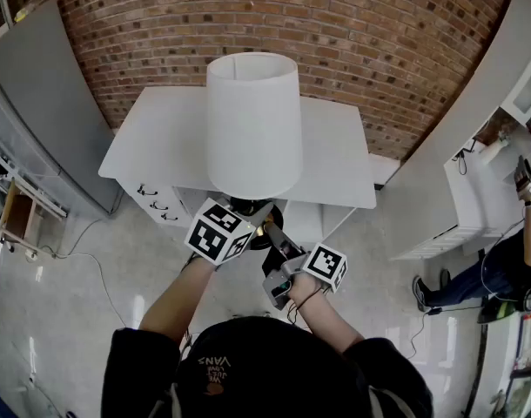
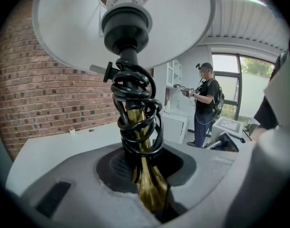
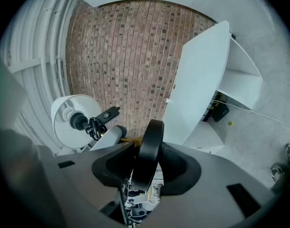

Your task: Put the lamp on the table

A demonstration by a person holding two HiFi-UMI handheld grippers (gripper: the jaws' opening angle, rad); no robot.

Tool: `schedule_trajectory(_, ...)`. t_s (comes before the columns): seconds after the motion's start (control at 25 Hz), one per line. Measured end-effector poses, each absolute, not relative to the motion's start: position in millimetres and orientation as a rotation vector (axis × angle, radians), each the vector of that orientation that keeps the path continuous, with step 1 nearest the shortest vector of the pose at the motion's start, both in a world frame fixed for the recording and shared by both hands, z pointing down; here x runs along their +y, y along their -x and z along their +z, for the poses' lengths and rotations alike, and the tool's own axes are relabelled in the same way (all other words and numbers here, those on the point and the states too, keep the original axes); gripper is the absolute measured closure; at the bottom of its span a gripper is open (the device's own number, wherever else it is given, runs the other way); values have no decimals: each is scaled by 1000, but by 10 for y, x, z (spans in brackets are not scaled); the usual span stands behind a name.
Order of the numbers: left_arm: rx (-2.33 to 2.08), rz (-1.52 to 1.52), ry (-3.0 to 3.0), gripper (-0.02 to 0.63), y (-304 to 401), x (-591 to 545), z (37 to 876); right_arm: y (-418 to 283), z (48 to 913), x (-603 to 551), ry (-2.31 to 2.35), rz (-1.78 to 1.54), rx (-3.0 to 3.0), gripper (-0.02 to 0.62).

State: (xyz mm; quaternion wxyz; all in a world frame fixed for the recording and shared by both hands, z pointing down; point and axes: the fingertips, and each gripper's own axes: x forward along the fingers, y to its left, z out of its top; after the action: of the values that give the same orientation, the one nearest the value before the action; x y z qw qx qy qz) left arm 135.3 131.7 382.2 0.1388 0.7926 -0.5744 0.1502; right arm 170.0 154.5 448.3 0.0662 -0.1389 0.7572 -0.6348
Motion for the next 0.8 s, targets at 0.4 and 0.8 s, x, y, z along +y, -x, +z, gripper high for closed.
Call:
schedule_trajectory(0.4,-1717,414,-2248,502,-1456,1161,3894,-1815,4554,1368,367,-1935,2325,434)
schedule_trajectory(0.8,-1783,374,-2197,503,-1148,1025,4023,-1518,4677,1206,310,-1944,2391,437)
